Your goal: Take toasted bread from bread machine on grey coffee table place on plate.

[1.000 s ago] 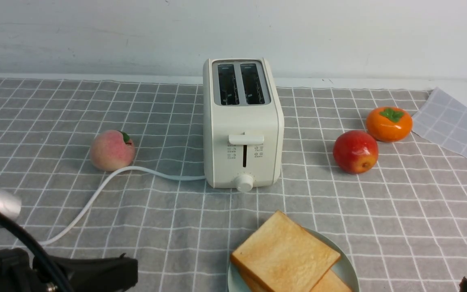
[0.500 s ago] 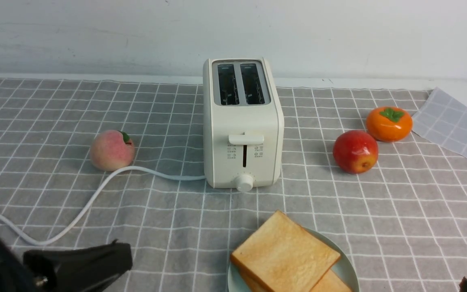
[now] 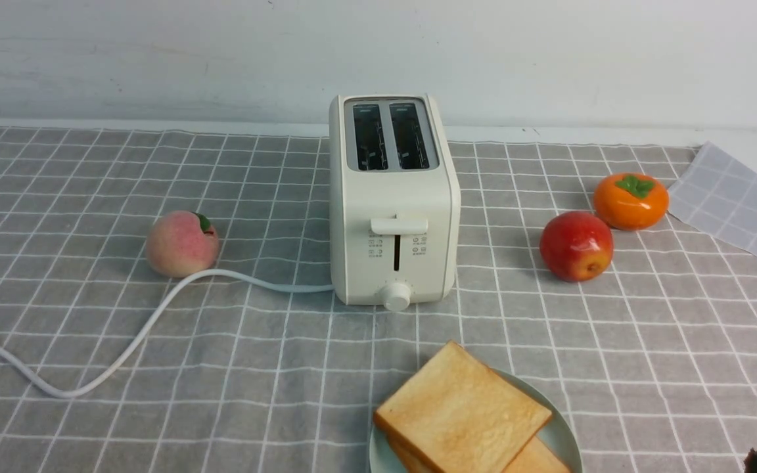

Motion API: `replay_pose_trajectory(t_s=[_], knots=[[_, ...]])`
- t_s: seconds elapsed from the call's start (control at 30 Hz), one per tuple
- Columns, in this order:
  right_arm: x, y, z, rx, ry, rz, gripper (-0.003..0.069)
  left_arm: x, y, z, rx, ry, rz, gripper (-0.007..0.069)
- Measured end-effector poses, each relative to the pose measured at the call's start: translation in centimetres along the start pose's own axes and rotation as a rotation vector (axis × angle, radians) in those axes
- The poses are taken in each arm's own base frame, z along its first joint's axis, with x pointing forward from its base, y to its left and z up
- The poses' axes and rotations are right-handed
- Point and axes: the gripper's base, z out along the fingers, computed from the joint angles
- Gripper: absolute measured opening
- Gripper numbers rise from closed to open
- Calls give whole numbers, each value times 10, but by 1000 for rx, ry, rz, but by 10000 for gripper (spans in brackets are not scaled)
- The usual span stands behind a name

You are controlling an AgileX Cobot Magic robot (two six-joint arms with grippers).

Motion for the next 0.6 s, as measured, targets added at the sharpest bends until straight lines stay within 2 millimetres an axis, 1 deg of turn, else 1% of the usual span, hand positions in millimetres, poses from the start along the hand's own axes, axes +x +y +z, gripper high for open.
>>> replay_pose_trajectory(t_s=[0.07,0.1,0.23,0.3,0.4,0.47,0.6], knots=[[0,0,0,0,0,0,33,12,5,2,-54,33,12,-3],[0,0,0,0,0,0,33,22,10,3,-93,61,4,-3],[0,0,0,0,0,0,38,50,22,6,-198,139,-31,-3],[0,0,0,0,0,0,41,60,25,6,-222,185,-43,-1],[0,0,0,0,1,0,41,70,27,3,-249,284,-36,1],[0,0,0,0,1,0,45,72,28,2,-253,315,-10,3],[0,0,0,0,1,0,52,72,28,2,-245,321,37,8]])
